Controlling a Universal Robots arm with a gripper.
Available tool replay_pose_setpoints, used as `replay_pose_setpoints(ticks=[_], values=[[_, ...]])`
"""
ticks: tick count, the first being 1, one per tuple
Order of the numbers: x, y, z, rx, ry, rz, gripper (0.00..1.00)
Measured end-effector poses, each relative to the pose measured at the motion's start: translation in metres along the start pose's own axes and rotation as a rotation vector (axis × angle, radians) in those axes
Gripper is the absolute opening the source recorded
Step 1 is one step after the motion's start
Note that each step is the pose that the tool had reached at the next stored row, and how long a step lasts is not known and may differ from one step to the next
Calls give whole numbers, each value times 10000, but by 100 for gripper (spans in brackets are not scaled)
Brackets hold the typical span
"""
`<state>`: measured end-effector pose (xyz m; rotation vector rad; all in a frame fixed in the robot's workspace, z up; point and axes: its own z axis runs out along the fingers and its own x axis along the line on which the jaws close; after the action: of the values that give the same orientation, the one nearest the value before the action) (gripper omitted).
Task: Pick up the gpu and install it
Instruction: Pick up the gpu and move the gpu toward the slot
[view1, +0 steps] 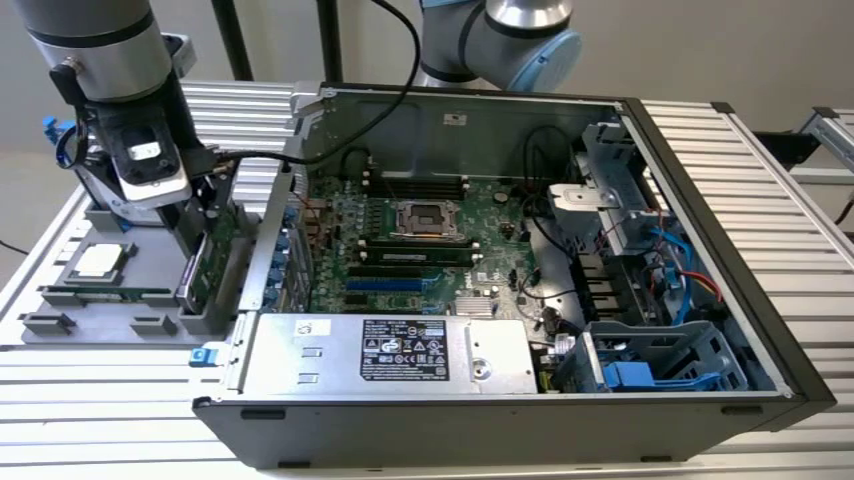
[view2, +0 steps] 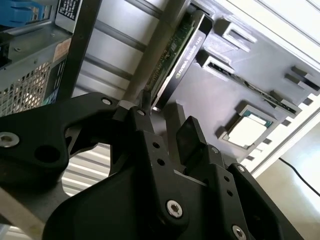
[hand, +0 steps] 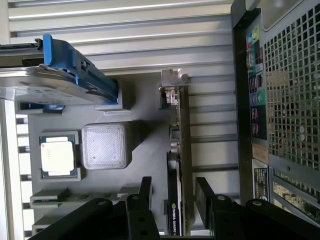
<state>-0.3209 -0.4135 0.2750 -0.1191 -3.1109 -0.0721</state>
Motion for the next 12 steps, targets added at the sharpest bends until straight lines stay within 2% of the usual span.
replay_pose_setpoints(ticks=[12], values=[[-3, -4, 97, 0, 0, 0, 100]])
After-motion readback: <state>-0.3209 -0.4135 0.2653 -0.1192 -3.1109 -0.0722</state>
